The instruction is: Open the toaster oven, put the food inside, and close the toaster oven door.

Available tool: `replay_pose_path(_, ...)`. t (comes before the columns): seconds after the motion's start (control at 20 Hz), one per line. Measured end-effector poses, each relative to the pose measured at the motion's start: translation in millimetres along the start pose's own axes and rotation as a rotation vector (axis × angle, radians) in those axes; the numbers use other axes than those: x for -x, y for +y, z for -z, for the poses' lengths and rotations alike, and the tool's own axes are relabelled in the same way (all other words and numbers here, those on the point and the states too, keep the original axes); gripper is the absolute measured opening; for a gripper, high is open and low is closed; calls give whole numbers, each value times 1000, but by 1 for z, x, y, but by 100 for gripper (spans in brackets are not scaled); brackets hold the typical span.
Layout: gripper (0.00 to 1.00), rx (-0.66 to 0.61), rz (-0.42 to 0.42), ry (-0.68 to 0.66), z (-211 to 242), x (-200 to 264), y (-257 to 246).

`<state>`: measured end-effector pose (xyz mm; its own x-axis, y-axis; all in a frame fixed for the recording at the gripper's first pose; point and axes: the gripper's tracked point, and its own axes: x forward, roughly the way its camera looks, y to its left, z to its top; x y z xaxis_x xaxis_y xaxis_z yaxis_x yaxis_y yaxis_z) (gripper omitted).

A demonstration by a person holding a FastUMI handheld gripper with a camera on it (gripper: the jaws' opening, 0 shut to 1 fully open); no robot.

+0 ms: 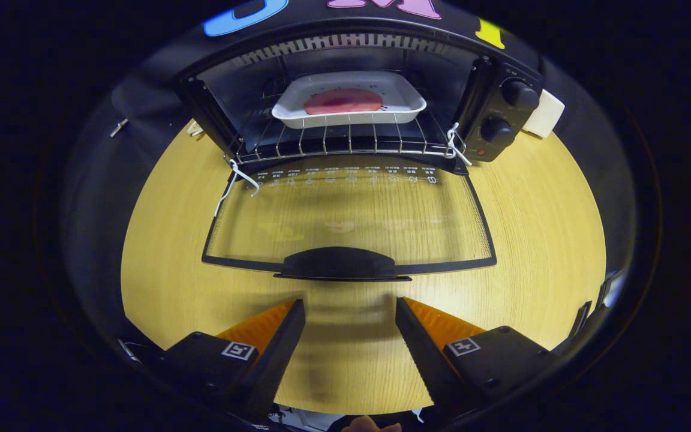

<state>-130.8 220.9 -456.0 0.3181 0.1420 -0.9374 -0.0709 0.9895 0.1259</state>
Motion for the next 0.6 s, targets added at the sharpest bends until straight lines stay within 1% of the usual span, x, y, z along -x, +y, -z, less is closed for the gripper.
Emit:
replay_pose_path(0.15, 99, 4, 10, 10, -1, -10, 3)
replay_pose_path(0.35, 99, -5, 57, 1, -11, -21, -6)
replay_pose_path(0.45, 98, -22, 60, 17, -13, -21, -6)
replay_pose_path(0.6, 97, -20, 47, 0, -14, -16, -6)
